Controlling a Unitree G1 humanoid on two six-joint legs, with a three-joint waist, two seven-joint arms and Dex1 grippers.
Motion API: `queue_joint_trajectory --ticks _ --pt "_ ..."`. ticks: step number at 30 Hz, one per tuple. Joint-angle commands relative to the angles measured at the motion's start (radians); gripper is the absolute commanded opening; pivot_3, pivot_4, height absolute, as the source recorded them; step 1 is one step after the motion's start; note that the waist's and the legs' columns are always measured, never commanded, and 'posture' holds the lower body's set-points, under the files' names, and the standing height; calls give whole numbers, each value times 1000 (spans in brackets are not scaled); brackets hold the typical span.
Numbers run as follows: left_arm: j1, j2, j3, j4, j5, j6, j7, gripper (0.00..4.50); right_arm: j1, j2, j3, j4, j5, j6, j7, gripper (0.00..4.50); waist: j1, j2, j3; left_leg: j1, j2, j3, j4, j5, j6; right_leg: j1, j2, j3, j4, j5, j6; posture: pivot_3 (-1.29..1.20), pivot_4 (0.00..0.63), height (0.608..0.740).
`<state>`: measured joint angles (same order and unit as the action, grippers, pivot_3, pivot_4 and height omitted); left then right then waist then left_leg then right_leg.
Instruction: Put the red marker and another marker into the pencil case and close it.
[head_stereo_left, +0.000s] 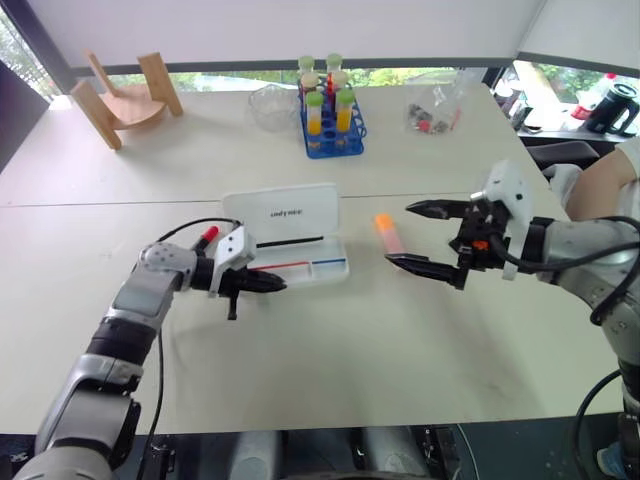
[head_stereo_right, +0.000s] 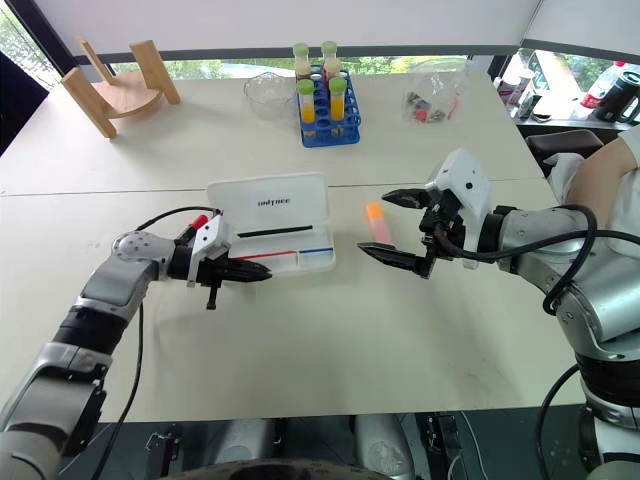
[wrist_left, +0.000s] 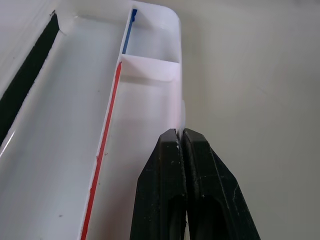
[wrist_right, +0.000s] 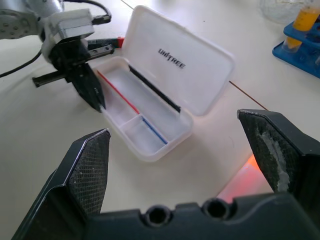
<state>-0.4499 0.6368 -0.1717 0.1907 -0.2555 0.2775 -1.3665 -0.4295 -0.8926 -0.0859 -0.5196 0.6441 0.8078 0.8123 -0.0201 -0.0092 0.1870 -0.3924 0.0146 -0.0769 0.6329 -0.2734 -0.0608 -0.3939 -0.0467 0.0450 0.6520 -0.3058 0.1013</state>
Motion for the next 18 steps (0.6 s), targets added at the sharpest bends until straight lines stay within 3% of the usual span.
queue_joint_trajectory --ticks 1,5,11,14,18 --pt "84 47 9 -113 -31 52 -8 4 -23 8 -6 -9 -3 -20 -1 4500 2 0 0 0 0 0 0 0 0 0 0 0 0 0 0 0 150 740" --pt "151 78 15 -179 -34 47 12 4 -40 20 9 2 -9 -28 4 4500 4 0 0 0 0 0 0 0 0 0 0 0 0 0 0 0 150 740" --pt "114 56 8 -103 16 -61 56 4 -77 33 40 34 -28 -47 21 4500 6 0 0 1 0 0 1 0 0 0 0 0 2 0 0 0 150 740" --pt "99 58 17 -97 5 -61 61 919 -83 32 45 45 -33 -52 34 4500 8 0 0 1 0 0 4 0 0 1 0 0 3 0 0 0 150 740" --pt "116 104 79 -196 -52 -14 66 2836 -90 31 55 59 -37 -59 52 4500 5 0 0 1 0 0 6 0 0 1 0 -1 5 0 0 0 150 740"
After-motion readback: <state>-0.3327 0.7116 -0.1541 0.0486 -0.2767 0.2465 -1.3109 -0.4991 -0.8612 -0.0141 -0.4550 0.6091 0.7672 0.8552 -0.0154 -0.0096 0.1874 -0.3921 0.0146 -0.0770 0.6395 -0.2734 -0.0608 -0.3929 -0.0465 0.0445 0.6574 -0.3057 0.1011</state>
